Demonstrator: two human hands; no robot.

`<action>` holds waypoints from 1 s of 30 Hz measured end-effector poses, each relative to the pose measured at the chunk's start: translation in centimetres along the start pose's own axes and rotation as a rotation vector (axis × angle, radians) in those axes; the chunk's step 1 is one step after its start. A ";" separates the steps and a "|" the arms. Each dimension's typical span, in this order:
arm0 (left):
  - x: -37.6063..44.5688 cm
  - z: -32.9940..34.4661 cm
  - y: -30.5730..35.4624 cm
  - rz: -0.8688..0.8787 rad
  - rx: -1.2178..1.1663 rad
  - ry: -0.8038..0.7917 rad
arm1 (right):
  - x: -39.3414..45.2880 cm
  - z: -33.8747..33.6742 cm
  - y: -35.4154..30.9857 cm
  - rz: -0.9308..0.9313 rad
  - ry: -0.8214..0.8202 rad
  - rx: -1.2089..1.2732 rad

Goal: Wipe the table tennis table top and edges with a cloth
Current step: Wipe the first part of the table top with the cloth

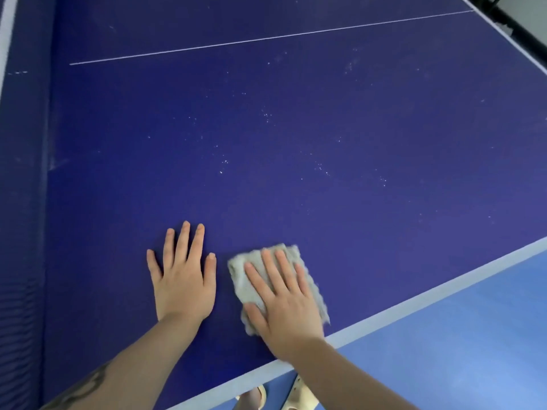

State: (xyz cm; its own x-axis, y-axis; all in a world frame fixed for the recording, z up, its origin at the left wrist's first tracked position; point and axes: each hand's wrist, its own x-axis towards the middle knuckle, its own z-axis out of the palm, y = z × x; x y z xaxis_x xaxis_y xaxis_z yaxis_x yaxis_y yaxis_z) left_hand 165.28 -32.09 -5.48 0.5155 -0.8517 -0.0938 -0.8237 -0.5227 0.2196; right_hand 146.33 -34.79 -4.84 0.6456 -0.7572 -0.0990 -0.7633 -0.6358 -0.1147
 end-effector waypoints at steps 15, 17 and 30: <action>0.3 0.2 0.7 0.087 -0.010 -0.049 | 4.4 -1.4 2.7 0.149 -0.065 0.053; 0.4 0.6 2.8 0.141 -0.023 -0.093 | 5.6 -2.2 6.4 0.223 -0.094 0.071; 0.2 3.0 16.4 -0.012 -0.102 -0.081 | 1.1 -2.0 15.9 0.280 0.019 0.086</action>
State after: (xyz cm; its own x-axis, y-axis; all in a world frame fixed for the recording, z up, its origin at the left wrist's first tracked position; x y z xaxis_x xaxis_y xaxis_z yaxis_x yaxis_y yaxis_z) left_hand 151.20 -40.88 -4.77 0.5013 -0.8475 -0.1744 -0.7869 -0.5303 0.3156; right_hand 134.83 -46.02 -4.77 0.4092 -0.9044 -0.1205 -0.9063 -0.3876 -0.1687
